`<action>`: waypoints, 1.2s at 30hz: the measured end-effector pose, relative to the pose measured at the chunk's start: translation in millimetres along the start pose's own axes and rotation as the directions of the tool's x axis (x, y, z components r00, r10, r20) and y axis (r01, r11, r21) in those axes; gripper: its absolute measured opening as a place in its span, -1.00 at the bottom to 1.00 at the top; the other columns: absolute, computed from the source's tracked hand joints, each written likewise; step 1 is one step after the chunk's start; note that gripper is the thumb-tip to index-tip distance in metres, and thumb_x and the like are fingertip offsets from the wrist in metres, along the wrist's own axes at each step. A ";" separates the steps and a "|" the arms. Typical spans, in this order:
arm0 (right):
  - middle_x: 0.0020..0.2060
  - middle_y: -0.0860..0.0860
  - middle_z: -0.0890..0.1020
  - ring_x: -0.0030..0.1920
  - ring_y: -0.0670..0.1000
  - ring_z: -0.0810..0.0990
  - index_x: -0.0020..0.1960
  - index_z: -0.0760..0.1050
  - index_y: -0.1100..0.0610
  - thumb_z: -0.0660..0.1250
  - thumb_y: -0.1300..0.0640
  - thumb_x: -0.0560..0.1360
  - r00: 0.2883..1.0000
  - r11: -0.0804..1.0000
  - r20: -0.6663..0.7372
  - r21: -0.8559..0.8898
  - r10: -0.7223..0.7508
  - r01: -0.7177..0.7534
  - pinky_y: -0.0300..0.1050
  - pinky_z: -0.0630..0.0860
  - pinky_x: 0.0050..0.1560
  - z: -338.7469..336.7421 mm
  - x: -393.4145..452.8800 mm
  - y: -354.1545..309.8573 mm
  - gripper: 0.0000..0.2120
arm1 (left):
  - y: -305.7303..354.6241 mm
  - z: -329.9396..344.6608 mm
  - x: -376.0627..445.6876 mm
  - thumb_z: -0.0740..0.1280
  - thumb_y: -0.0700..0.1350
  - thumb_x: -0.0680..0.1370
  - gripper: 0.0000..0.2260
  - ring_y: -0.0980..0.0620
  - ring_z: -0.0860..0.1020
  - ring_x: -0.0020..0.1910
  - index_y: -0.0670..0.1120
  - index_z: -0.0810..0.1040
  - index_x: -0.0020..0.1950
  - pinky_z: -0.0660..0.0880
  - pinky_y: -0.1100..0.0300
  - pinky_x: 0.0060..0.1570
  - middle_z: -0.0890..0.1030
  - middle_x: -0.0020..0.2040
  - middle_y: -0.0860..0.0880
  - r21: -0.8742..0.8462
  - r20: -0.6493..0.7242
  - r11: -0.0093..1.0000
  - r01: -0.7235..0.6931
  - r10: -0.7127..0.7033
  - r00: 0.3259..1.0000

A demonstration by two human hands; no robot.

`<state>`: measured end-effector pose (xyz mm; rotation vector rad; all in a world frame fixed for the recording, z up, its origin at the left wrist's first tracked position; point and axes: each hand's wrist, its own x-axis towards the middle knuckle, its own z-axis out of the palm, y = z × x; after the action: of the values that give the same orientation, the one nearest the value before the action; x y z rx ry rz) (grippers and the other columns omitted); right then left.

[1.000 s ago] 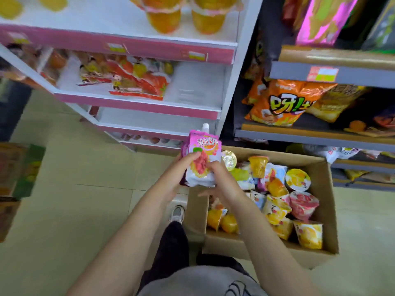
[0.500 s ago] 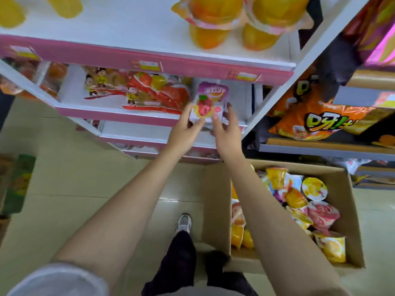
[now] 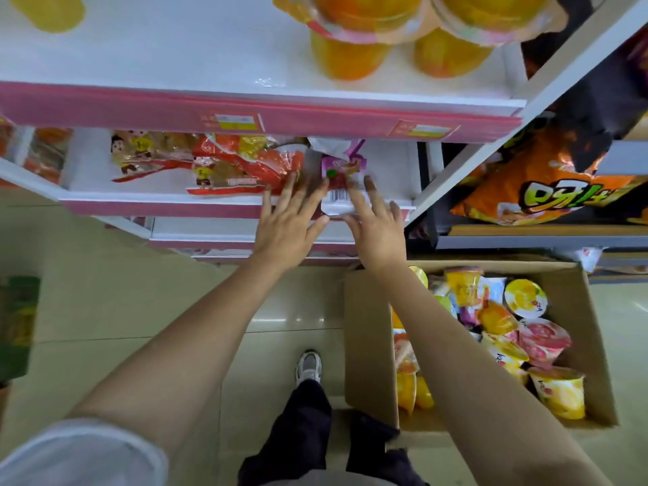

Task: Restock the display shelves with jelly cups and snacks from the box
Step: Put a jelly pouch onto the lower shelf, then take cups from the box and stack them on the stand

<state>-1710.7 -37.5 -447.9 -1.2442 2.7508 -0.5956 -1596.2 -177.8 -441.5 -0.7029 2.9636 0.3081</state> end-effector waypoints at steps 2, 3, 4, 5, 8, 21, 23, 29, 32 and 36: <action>0.56 0.11 0.24 0.48 0.13 0.37 0.59 0.14 -0.06 0.17 -0.04 0.66 0.999 0.999 0.044 -0.027 0.023 -0.022 0.28 0.14 0.47 -1.1 5.5 -0.8 -0.48 | 1.4 3.4 4.8 -0.20 0.25 0.65 -0.47 -0.01 -0.19 0.61 0.20 -0.29 0.58 -0.23 -0.18 0.51 0.04 0.64 0.01 -0.040 0.022 0.998 0.044 -0.043 0.999; 0.58 0.08 0.18 0.52 0.09 0.29 0.60 0.09 -0.09 0.12 -0.06 0.67 0.997 0.999 0.068 -0.039 0.034 -0.032 0.27 0.06 0.50 -2.1 8.1 -0.9 -0.47 | 3.2 3.6 7.6 -0.20 0.24 0.66 -0.48 -0.01 -0.21 0.61 0.21 -0.30 0.58 -0.25 -0.18 0.50 0.02 0.64 0.02 -0.061 0.025 0.996 0.062 -0.061 0.998; 0.60 0.05 0.13 0.55 0.06 0.22 0.61 0.03 -0.11 0.08 -0.08 0.68 0.995 0.998 0.093 -0.050 0.046 -0.042 0.25 0.01 0.52 -2.9 11.1 -0.6 -0.47 | 5.0 3.0 10.2 -0.19 0.23 0.66 -0.49 -0.01 -0.20 0.61 0.21 -0.27 0.59 -0.25 -0.18 0.50 0.01 0.64 0.02 -0.084 0.023 0.993 0.077 -0.076 0.997; 0.61 0.03 0.09 0.58 0.03 0.16 0.61 -0.01 -0.12 0.04 -0.10 0.69 0.991 0.997 0.119 -0.057 0.060 -0.053 0.24 -0.03 0.53 -4.5 14.2 -0.6 -0.47 | 7.3 2.3 12.2 -0.17 0.22 0.67 -0.49 -0.01 -0.19 0.61 0.21 -0.23 0.60 -0.24 -0.19 0.50 0.02 0.64 0.03 -0.106 0.018 0.990 0.091 -0.089 0.996; 0.62 0.00 0.03 0.60 0.01 0.05 0.61 -0.06 -0.16 0.01 -0.11 0.69 0.976 0.995 0.195 -0.056 0.096 -0.087 0.21 -0.13 0.55 -11.0 23.2 -0.9 -0.48 | 14.3 0.2 16.5 -0.15 0.20 0.68 -0.50 -0.02 -0.17 0.62 0.19 -0.17 0.62 -0.20 -0.20 0.52 0.03 0.64 0.03 -0.127 0.015 0.983 0.132 -0.131 0.991; -0.02 0.12 0.62 -0.03 0.17 0.58 0.08 0.59 0.21 0.28 0.17 0.58 0.974 0.913 -0.086 0.374 0.207 -0.161 0.09 0.56 -0.10 -26.7 -122.9 67.0 -0.82 | 135.1 56.9 -86.2 0.06 0.05 0.61 -0.54 -0.22 0.39 0.40 -0.19 0.49 0.34 0.31 -0.12 0.39 0.48 0.38 -0.20 -0.337 -0.117 0.934 0.117 -0.165 0.979; 0.01 0.13 0.61 -0.04 0.19 0.60 0.10 0.59 0.20 0.28 0.11 0.58 0.941 0.867 0.083 0.369 0.329 -0.335 0.11 0.56 -0.14 -23.9 -163.9 113.1 -0.79 | 181.4 100.6 -105.9 0.04 0.10 0.60 -0.50 -0.26 0.42 0.36 -0.19 0.45 0.36 0.36 -0.11 0.35 0.46 0.38 -0.25 -0.340 0.055 0.932 0.125 -0.113 0.992; 0.28 0.19 0.46 0.30 0.22 0.42 0.40 0.40 0.19 0.37 -0.12 0.55 0.767 0.797 0.374 0.110 0.521 -0.594 0.11 0.43 0.17 -13.5 -238.0 255.5 -0.45 | 275.5 207.0 -143.4 0.24 0.18 0.59 -0.32 -0.40 0.28 0.44 -0.20 0.18 0.56 0.35 -0.23 0.38 0.22 0.48 -0.44 -0.204 0.267 0.882 0.426 -0.368 0.890; 0.44 0.25 0.28 0.48 0.30 0.19 0.46 0.27 0.14 0.35 -0.15 0.54 0.671 0.751 0.359 -0.157 0.648 -0.641 0.24 0.20 0.41 -3.7 -253.4 300.8 -0.37 | 296.9 223.4 -153.1 0.19 0.23 0.55 -0.24 -0.39 0.25 0.45 -0.19 0.10 0.59 0.33 -0.20 0.39 0.16 0.51 -0.41 -0.146 0.242 0.831 0.537 -0.497 0.834; 0.51 0.32 0.12 0.48 0.39 0.16 0.53 0.12 0.18 0.31 -0.18 0.54 0.468 0.585 0.412 -0.225 0.782 -0.780 0.24 0.20 0.43 12.6 -264.9 333.0 -0.25 | 308.3 232.8 -158.0 0.12 0.26 0.53 -0.23 -0.38 0.23 0.45 -0.15 0.06 0.61 0.30 -0.21 0.35 0.13 0.52 -0.41 -0.087 0.220 0.835 0.543 -0.515 0.828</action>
<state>-1766.5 352.3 -609.4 0.0368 2.4640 -0.1339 -1587.4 210.2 -595.0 -1.3879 2.4471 0.5112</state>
